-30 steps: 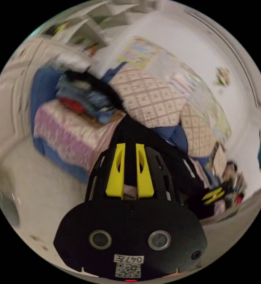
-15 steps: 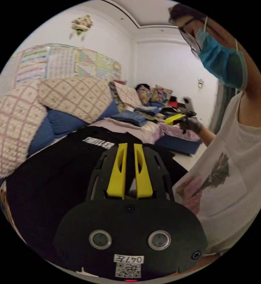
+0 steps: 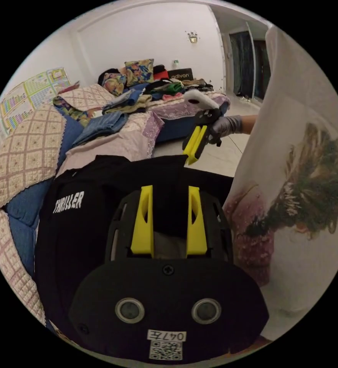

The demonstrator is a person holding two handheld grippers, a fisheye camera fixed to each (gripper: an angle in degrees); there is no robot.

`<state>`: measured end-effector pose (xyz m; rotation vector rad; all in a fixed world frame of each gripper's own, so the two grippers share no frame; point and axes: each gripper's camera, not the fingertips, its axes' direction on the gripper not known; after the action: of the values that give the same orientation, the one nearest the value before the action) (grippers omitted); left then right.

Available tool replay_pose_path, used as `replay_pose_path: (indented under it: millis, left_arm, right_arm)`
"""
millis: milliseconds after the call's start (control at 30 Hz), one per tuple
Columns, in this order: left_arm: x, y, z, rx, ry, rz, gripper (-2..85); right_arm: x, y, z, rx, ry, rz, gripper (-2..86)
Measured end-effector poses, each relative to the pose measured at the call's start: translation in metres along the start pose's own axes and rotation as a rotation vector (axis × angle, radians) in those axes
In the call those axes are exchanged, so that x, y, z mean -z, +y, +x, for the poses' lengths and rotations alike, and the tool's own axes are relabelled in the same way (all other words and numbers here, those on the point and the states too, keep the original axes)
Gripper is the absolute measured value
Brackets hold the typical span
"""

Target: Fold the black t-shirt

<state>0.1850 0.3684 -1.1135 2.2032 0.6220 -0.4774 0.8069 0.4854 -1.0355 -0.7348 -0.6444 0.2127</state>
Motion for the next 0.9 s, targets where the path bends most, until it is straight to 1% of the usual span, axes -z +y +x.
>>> replay_pose_path:
  millis: [67,100,133,167,233,333,433,500,533,600,633,700,800,833,900]
  left_arm:
    - [-0.017,-0.011,-0.002,0.025,-0.037,-0.032,9.1]
    - [-0.022,-0.017,-0.005,0.044,-0.077,-0.032,6.2]
    - [-0.025,-0.019,-0.007,0.048,-0.076,-0.031,4.4]
    - [-0.029,-0.024,-0.013,0.065,-0.071,-0.032,0.9]
    - [-0.033,-0.029,-0.022,0.078,-0.043,-0.022,-0.2]
    - [-0.021,-0.034,-0.048,0.137,0.021,0.084,-0.7]
    - [-0.008,-0.028,-0.096,0.281,0.046,0.178,-0.9]
    - [-0.005,-0.007,-0.151,0.461,0.060,0.229,-0.9]
    - [-0.007,0.001,-0.166,0.517,0.068,0.232,-0.9]
    - [-0.020,0.044,-0.225,0.743,0.089,0.240,-0.9]
    - [-0.026,0.056,-0.239,0.799,0.096,0.230,-0.9]
    - [-0.053,0.108,-0.283,0.977,0.118,0.181,-0.7]
    - [-0.085,0.166,-0.316,1.113,0.142,0.119,0.2]
    - [-0.090,0.175,-0.319,1.130,0.148,0.106,0.5]
    - [-0.093,0.208,-0.323,1.166,0.130,0.103,4.2]
  right_arm:
    - [0.023,-0.002,0.003,-0.001,0.033,0.058,-0.9]
    - [0.031,-0.003,0.004,-0.002,0.037,0.080,-1.0]
    - [0.046,-0.005,0.005,-0.001,0.041,0.123,-1.1]
    - [0.062,-0.009,0.004,0.005,0.058,0.163,-1.2]
    - [0.086,-0.022,0.001,0.037,0.114,0.208,-1.2]
    - [0.118,-0.065,-0.004,0.138,0.246,0.218,-1.2]
    - [0.130,-0.129,0.002,0.246,0.365,0.148,-1.2]
    - [0.126,-0.171,0.011,0.306,0.417,0.100,-1.2]
    - [0.117,-0.198,0.019,0.343,0.432,0.069,-1.2]
    - [0.097,-0.236,0.037,0.362,0.406,0.010,-1.2]
    - [0.081,-0.258,0.049,0.367,0.375,-0.029,-1.1]
    - [0.056,-0.283,0.067,0.363,0.322,-0.086,-0.9]
    - [0.016,-0.307,0.097,0.316,0.268,-0.174,0.6]
    - [0.007,-0.311,0.109,0.282,0.262,-0.192,2.0]
    - [0.007,-0.311,0.129,0.191,0.287,-0.208,7.1]
